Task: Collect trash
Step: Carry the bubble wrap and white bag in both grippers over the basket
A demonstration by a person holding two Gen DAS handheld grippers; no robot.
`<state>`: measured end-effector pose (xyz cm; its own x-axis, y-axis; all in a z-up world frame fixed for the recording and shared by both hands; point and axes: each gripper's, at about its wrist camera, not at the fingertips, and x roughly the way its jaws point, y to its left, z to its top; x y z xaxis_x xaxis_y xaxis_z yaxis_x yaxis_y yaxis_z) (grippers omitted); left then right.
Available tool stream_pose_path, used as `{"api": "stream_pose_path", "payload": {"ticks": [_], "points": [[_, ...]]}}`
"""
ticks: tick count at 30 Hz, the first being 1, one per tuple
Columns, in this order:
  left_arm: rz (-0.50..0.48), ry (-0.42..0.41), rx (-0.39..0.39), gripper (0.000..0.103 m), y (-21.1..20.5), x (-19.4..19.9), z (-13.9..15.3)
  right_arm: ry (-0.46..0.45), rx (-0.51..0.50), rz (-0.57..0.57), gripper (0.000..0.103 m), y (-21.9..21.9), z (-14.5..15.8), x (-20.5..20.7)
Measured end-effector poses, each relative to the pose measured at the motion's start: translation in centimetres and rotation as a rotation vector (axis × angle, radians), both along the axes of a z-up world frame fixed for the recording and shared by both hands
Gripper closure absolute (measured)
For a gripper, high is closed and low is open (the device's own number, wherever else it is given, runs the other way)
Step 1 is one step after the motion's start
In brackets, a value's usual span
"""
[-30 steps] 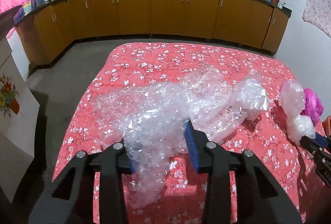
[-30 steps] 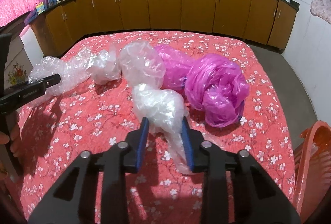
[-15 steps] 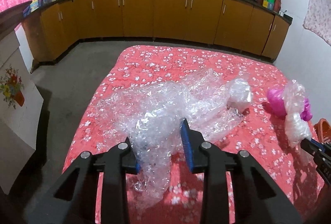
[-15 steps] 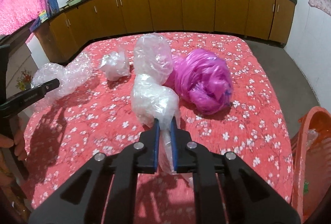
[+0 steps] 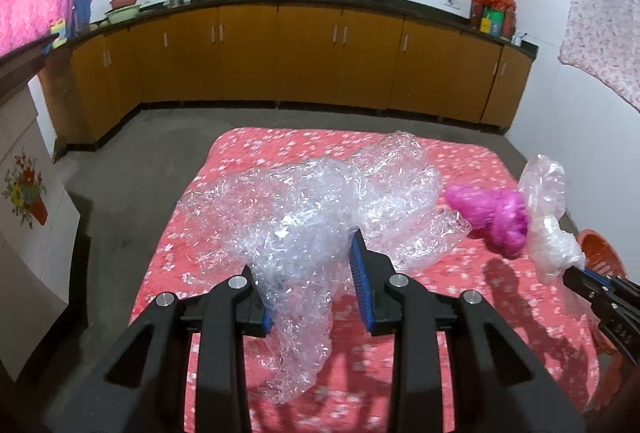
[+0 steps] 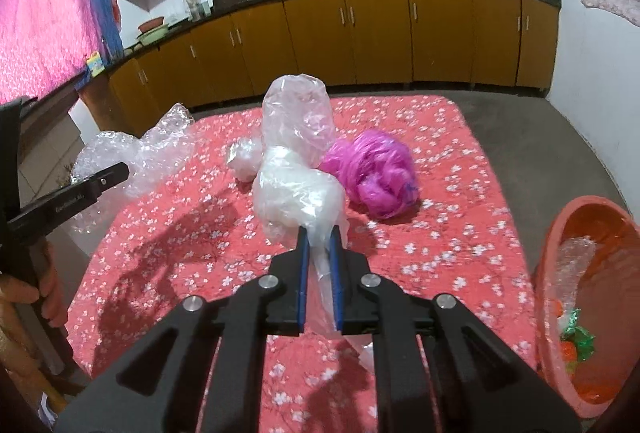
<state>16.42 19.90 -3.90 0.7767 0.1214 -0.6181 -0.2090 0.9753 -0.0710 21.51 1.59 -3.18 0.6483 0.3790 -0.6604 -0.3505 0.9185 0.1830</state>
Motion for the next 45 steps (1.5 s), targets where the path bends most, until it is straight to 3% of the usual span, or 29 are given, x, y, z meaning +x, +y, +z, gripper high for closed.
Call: {"api": "stream_pose_path", "payload": {"ticks": [16,28,45], "points": [[-0.203,-0.043,-0.026,0.072,-11.3,0.5,2.5,-0.106,0.031,-0.274,0.092,-12.4,3.5,-4.0],[-0.404,-0.067,-0.059,0.072,-21.3,0.4,2.8,-0.128,0.030,-0.536,0.092,-22.7,2.9,-7.6],[-0.558,-0.007,-0.052,0.072,-30.2,1.7,0.7,-0.099,0.040,-0.669,0.092,-28.8,0.6,-8.2]]}}
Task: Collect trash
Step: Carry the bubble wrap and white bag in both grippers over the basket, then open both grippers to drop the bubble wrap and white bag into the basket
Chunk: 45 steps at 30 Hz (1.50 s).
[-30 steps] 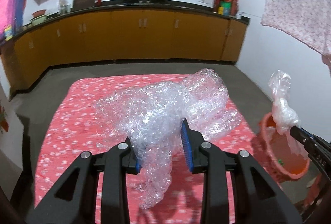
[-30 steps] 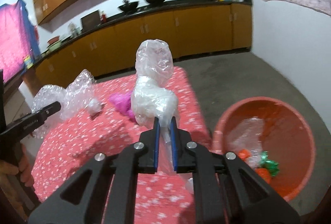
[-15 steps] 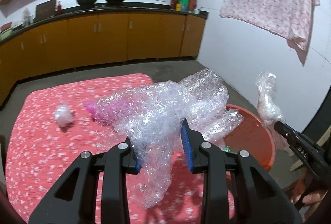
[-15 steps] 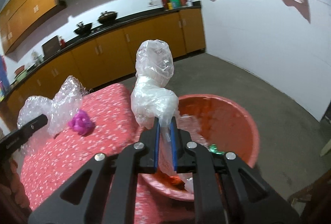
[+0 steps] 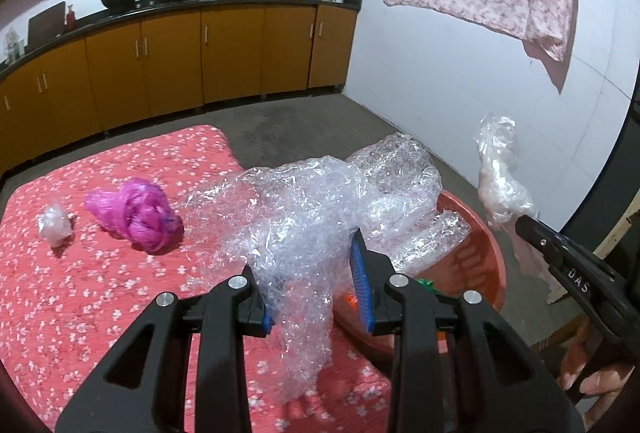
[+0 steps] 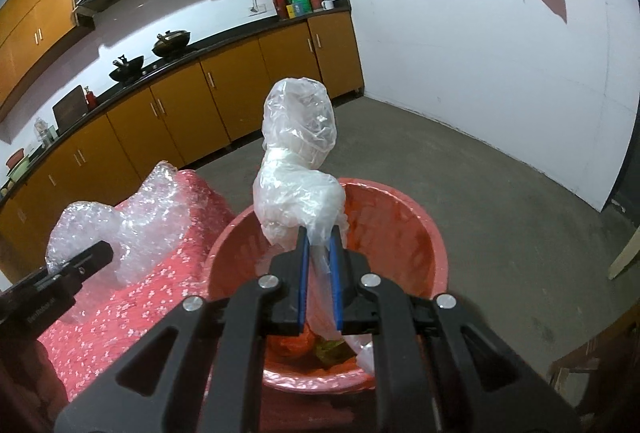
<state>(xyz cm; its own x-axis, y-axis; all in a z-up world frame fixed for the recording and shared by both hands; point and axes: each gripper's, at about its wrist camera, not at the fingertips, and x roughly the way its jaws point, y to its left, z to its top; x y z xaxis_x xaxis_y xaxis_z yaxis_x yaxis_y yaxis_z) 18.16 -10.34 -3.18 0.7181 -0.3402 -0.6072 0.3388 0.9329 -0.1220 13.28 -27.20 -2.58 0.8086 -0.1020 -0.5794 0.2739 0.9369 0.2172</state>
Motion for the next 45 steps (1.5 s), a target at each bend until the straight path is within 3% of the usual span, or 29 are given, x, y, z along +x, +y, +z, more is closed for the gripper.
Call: {"api": "stream_pose_path", "payload": {"ticks": [30,36,45], "points": [[-0.080,0.061,0.020,0.072,-7.4,2.3,-2.2,0.033,0.064,-0.067,0.092,-3.1,-1.7,2.0],[-0.104,0.079,0.021,0.071,-8.4,2.7,-2.8,0.024,0.075,-0.040,0.086,-3.0,-2.0,2.3],[-0.111,0.119,-0.005,0.053,-7.9,2.9,-3.7,0.024,0.081,-0.054,0.071,-3.6,-2.6,1.5]]}}
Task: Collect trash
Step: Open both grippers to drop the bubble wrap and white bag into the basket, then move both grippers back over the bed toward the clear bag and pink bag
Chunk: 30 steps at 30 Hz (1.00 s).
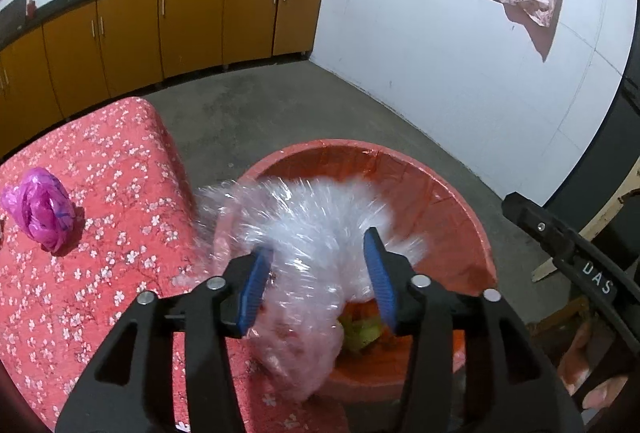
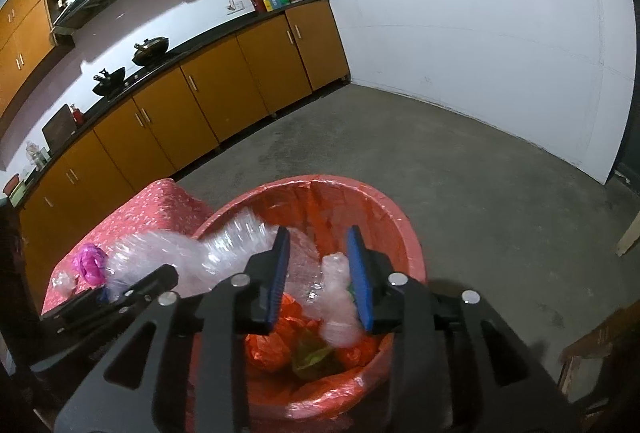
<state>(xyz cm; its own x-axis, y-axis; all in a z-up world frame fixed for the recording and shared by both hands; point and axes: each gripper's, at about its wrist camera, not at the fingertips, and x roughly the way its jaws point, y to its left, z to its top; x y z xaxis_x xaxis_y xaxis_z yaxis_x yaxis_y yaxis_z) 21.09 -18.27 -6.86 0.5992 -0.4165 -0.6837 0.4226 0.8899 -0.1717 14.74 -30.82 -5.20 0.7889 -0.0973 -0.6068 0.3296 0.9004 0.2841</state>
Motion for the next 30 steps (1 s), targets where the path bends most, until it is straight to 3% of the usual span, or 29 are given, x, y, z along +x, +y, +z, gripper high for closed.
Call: {"api": "stream_pose_path", "payload": {"ticks": [6,12,16,23,30], "points": [[-0.011,0.006,-0.016,0.050,0.2,-0.3,0.0,0.011,-0.007,-0.009,0.070,-0.1,-0.2,-0.4],[0.046,-0.021,-0.010,0.040,2.1,-0.5,0.5,0.004,-0.042,0.000,0.054,1.1,0.4,-0.3],[0.100,-0.035,-0.012,0.032,4.3,-0.6,0.7,-0.014,-0.060,0.022,0.037,2.3,0.9,-0.1],[0.230,-0.079,0.014,0.018,10.5,-1.5,1.3,-0.053,-0.074,0.091,0.011,5.8,1.8,1.2],[0.399,-0.113,0.091,0.011,18.7,-1.8,0.9,-0.056,-0.090,0.214,0.005,11.5,2.0,3.6]]}}
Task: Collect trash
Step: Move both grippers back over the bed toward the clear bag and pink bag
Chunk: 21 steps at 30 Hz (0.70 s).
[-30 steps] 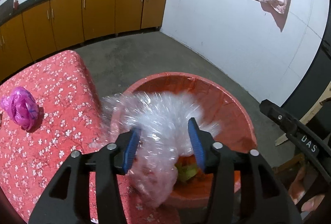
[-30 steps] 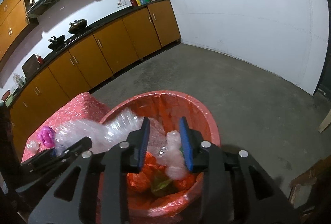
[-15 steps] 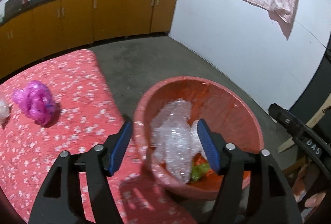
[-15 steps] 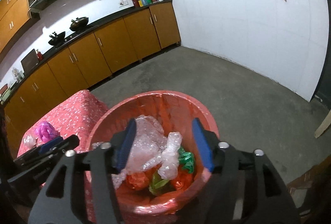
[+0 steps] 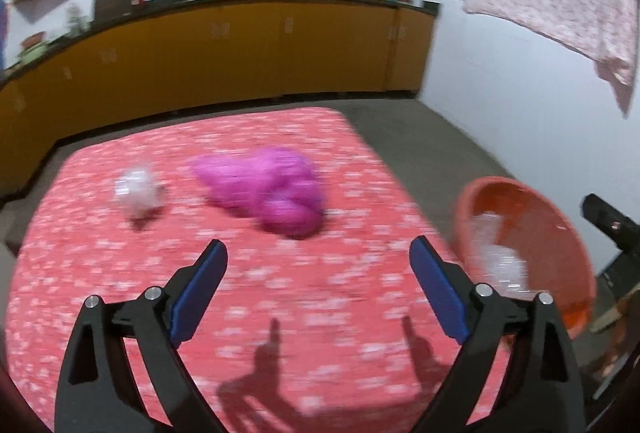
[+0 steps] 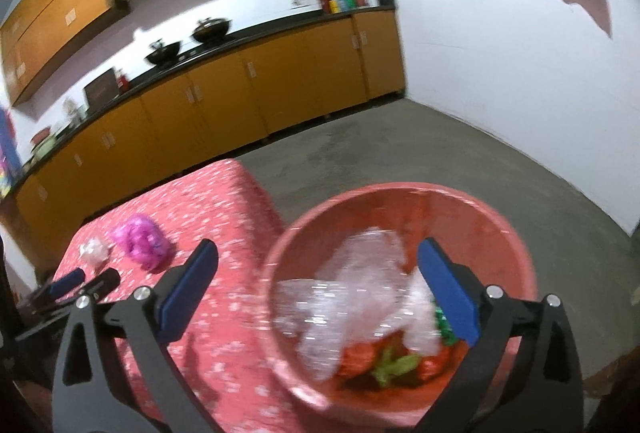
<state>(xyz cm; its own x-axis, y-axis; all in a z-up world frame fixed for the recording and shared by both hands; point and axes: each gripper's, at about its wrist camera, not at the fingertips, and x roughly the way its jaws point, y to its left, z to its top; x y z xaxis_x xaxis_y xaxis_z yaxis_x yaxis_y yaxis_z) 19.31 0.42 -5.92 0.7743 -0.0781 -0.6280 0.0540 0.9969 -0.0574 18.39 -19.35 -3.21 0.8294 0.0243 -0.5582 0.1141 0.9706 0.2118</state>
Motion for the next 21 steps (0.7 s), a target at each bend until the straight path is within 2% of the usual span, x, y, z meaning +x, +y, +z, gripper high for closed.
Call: {"api": "stream_pose_path", "payload": {"ticks": [5,11,16,21], "points": [[0.123,0.011,0.044,0.010,5.9,0.4,-0.8,0.010,-0.021,0.095,0.005,4.7,-0.4,2.0],[0.236,0.023,0.057,0.009,11.3,1.6,-1.5,0.023,-0.061,0.176,0.005,9.3,-1.3,3.4],[0.275,0.042,0.073,0.009,13.9,4.1,-2.2,0.032,-0.090,0.233,0.005,12.6,-1.7,5.3],[0.270,0.062,0.043,0.009,14.9,7.6,-2.7,0.039,-0.112,0.267,0.006,14.2,-2.1,6.0]]}}
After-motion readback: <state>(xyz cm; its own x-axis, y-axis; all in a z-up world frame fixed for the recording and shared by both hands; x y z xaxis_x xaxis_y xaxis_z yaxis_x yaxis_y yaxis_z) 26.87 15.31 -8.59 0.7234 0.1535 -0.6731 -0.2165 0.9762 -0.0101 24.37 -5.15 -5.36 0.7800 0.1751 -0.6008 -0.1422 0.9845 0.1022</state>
